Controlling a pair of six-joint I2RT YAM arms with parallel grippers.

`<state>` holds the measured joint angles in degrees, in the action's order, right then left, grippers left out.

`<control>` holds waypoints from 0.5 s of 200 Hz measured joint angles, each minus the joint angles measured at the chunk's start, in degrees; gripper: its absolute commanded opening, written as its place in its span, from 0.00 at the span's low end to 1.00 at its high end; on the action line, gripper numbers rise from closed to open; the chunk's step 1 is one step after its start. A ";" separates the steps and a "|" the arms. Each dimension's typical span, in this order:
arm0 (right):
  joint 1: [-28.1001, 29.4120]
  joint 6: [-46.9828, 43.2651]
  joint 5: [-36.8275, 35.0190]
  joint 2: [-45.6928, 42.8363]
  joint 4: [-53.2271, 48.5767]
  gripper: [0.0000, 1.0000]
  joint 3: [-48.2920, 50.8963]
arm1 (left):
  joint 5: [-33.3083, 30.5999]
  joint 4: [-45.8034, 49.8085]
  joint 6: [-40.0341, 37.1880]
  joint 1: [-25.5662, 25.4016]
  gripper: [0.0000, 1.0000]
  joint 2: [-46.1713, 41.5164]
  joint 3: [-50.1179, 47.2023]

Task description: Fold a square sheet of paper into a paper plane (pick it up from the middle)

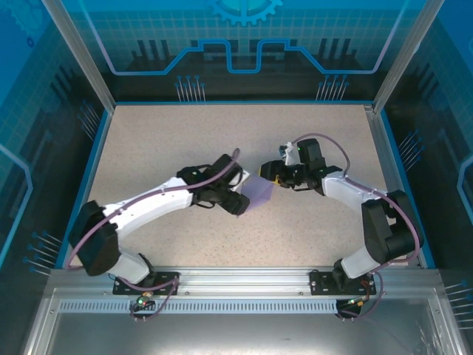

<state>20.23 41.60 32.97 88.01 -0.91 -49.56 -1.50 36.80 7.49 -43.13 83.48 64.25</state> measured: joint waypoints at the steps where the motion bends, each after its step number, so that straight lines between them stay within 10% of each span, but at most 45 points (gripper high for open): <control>1: 0.11 0.02 -0.07 0.00 -0.11 0.49 -0.07 | 0.09 -0.02 0.15 0.13 0.71 -0.17 -0.11; 100: 17.44 -5.31 -16.17 9.14 -13.18 0.23 -12.50 | 8.68 -7.13 18.10 19.67 0.71 -10.12 -16.57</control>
<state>37.67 36.29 16.80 97.14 -14.09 -62.06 7.18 29.67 25.58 -23.46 73.36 47.68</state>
